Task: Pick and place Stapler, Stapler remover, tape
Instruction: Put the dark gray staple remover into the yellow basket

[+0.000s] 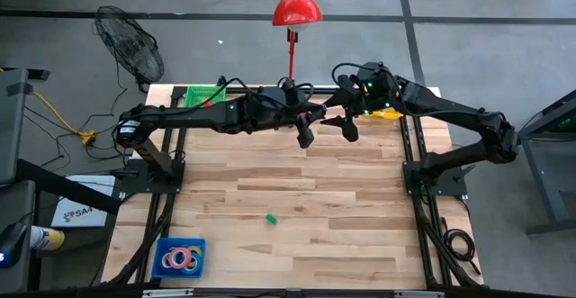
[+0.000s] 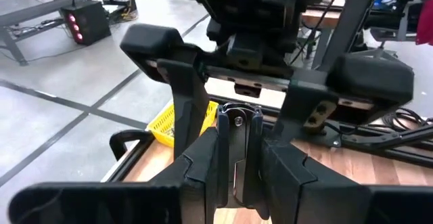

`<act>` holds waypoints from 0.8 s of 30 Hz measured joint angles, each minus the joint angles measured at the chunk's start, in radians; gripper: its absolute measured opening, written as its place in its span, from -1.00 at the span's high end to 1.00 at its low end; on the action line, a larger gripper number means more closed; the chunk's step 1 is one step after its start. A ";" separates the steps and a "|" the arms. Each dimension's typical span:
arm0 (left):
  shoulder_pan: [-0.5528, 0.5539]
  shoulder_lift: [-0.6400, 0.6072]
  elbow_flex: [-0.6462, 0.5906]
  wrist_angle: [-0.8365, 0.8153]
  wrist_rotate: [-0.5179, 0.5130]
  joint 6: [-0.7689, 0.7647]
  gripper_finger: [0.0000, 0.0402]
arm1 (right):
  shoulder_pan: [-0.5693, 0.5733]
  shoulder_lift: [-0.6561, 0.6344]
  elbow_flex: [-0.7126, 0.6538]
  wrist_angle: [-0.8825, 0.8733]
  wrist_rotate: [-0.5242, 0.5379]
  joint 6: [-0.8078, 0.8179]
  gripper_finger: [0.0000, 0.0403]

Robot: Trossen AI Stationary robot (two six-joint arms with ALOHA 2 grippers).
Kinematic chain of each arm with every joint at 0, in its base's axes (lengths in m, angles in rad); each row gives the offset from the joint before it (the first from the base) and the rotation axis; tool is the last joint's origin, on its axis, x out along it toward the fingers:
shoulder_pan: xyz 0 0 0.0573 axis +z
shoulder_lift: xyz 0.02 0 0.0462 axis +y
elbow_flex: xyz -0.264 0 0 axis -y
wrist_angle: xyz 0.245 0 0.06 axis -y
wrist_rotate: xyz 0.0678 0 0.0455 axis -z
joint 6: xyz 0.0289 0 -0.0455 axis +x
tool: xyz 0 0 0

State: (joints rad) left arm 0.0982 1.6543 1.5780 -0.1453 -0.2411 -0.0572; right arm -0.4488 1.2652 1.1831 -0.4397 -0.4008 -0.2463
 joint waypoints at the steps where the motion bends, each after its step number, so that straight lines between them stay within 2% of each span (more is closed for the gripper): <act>1: 0.000 0.000 0.000 0.000 0.001 0.000 0.61 | 0.000 0.000 0.000 0.003 -0.002 -0.003 -0.13; 7: 0.000 0.000 0.000 0.000 0.004 0.000 0.61 | 0.009 0.000 0.000 0.057 -0.077 0.005 -0.13; 17: 0.000 0.000 0.000 0.001 0.018 0.000 0.61 | 0.040 0.000 0.000 0.096 -0.085 0.003 -0.12; 24: 0.000 -0.001 0.000 0.001 0.022 0.000 0.61 | 0.039 -0.002 0.000 0.104 -0.083 0.011 0.09</act>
State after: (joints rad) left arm 0.0978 1.6535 1.5782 -0.1440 -0.2187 -0.0569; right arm -0.4095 1.2629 1.1828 -0.3357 -0.4838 -0.2356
